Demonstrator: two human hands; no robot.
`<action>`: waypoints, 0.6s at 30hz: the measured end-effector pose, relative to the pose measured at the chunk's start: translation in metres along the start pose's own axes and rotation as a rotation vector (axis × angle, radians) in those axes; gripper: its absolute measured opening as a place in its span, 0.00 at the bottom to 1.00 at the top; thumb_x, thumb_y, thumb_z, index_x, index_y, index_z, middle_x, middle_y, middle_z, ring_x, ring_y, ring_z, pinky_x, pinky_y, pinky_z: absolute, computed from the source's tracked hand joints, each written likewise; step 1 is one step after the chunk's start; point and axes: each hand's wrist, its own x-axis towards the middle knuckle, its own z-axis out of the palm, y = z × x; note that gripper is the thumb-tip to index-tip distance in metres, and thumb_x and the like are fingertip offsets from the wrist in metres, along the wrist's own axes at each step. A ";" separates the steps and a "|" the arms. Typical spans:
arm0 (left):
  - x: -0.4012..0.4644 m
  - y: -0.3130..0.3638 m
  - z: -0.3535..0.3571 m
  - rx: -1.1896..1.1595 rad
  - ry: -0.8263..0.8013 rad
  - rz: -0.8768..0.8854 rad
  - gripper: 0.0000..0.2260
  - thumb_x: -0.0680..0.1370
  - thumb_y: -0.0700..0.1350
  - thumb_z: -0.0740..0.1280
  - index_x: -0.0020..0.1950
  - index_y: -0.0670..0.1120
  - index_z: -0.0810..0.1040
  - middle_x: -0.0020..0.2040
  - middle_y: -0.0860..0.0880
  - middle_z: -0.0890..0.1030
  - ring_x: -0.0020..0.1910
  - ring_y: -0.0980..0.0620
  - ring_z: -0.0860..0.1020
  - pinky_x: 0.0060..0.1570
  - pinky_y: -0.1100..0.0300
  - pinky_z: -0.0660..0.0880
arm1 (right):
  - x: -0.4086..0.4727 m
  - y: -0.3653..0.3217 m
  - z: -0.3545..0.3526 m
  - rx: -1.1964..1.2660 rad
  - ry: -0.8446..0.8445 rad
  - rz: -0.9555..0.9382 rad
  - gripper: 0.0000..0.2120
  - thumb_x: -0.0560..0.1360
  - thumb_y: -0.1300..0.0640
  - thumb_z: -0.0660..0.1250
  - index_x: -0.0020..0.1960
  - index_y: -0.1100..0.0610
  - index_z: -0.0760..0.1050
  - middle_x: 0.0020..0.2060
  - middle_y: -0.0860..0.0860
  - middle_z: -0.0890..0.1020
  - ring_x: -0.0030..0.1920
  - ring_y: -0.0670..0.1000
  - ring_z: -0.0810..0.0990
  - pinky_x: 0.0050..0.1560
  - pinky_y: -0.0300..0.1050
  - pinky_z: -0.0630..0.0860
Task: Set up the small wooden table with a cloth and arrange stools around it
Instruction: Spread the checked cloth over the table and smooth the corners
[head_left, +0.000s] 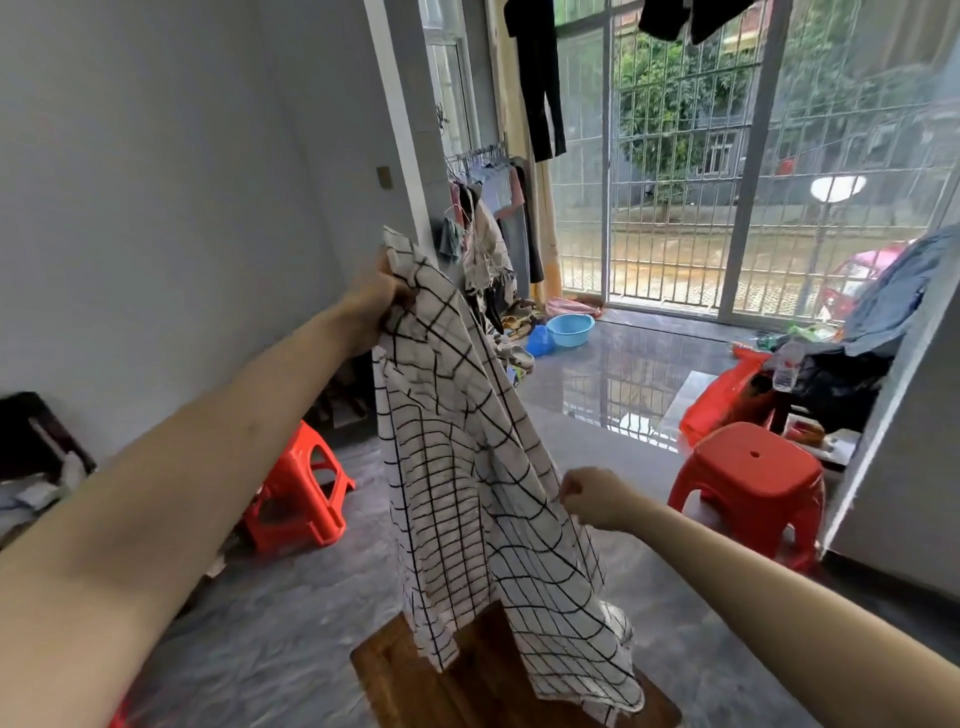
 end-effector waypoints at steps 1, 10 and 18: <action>0.007 0.005 -0.006 -0.028 0.033 -0.021 0.13 0.74 0.28 0.58 0.44 0.46 0.73 0.33 0.48 0.75 0.23 0.56 0.72 0.22 0.64 0.69 | -0.003 0.007 0.001 -0.036 -0.089 0.067 0.08 0.78 0.61 0.61 0.52 0.57 0.78 0.41 0.50 0.79 0.38 0.50 0.78 0.37 0.40 0.77; 0.011 0.053 -0.021 -0.156 -0.053 0.037 0.16 0.75 0.33 0.56 0.57 0.45 0.78 0.43 0.47 0.81 0.39 0.51 0.81 0.40 0.57 0.80 | -0.031 0.069 0.055 0.078 -0.175 0.417 0.11 0.80 0.57 0.57 0.56 0.58 0.75 0.47 0.53 0.79 0.43 0.53 0.80 0.46 0.49 0.80; -0.001 0.094 -0.038 -0.220 -0.099 0.007 0.11 0.78 0.36 0.53 0.44 0.46 0.73 0.41 0.48 0.75 0.38 0.53 0.77 0.40 0.62 0.79 | -0.018 0.065 0.110 1.014 0.235 0.707 0.20 0.82 0.55 0.58 0.43 0.67 0.80 0.43 0.58 0.80 0.47 0.58 0.75 0.53 0.51 0.70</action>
